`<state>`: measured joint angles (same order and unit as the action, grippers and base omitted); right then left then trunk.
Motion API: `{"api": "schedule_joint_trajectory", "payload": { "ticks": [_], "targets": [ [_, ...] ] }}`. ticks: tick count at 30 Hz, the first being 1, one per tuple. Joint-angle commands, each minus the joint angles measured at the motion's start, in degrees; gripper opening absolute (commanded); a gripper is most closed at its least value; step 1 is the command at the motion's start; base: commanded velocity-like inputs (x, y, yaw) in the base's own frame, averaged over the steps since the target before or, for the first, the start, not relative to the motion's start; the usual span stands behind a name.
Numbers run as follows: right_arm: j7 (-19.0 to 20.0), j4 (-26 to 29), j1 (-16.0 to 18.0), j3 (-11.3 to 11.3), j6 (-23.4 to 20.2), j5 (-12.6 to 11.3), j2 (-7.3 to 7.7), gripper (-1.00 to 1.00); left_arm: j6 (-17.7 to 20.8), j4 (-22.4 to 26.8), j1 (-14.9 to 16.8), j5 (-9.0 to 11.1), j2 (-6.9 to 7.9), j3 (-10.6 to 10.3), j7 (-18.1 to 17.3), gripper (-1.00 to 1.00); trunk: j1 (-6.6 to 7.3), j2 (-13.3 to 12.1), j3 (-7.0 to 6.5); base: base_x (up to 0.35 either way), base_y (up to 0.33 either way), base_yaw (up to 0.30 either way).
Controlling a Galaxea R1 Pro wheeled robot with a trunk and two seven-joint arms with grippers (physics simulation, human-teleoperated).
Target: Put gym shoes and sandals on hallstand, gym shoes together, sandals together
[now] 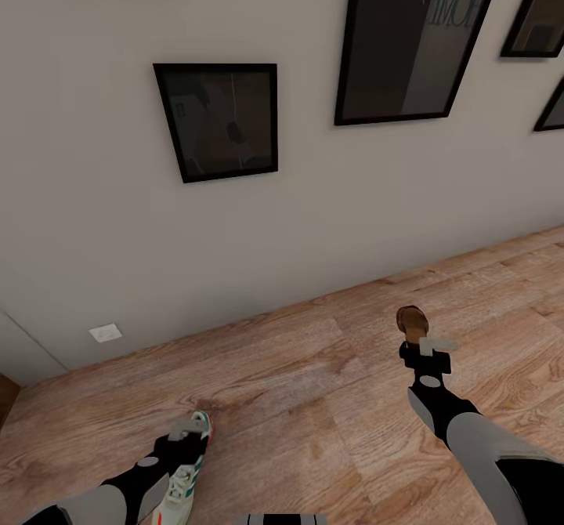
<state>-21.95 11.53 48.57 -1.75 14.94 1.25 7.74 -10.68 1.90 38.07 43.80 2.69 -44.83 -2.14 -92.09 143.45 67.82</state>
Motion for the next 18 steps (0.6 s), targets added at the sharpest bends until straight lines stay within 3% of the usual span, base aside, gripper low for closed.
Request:
{"api": "schedule_joint_trajectory", "payload": {
  "ticks": [1, 7, 15, 18],
  "targets": [
    [0.06, 0.0, -0.01, 0.0, 0.05, -0.11, 0.0, -1.0, -0.01, 0.01, 0.02, 0.8, 0.01, 0.01, -0.01, 1.0, 0.0, 0.0, 0.0, 0.0, 0.0, 0.0],
    [0.06, -0.01, -0.01, 0.0, 0.03, -0.11, -0.01, -1.0, -0.04, 0.03, 0.01, 3.08, 0.03, 0.07, -0.05, 1.0, 0.0, 0.0, 0.0, 0.0, 0.0, 0.0],
    [0.07, -0.02, 0.0, 0.0, 0.02, -0.11, -0.07, -1.0, -0.03, 0.05, 0.0, 3.73, 0.04, 0.1, -0.06, 1.0, 0.0, 0.0, 0.0, 0.0, 0.0, 0.0],
    [0.07, -0.02, 0.0, 0.0, 0.01, -0.11, -0.08, -1.0, -0.01, 0.08, 0.01, 3.79, 0.07, 0.1, -0.06, 1.0, -0.08, 0.04, 0.66, 0.0, 0.0, 0.0]
  ]
}}
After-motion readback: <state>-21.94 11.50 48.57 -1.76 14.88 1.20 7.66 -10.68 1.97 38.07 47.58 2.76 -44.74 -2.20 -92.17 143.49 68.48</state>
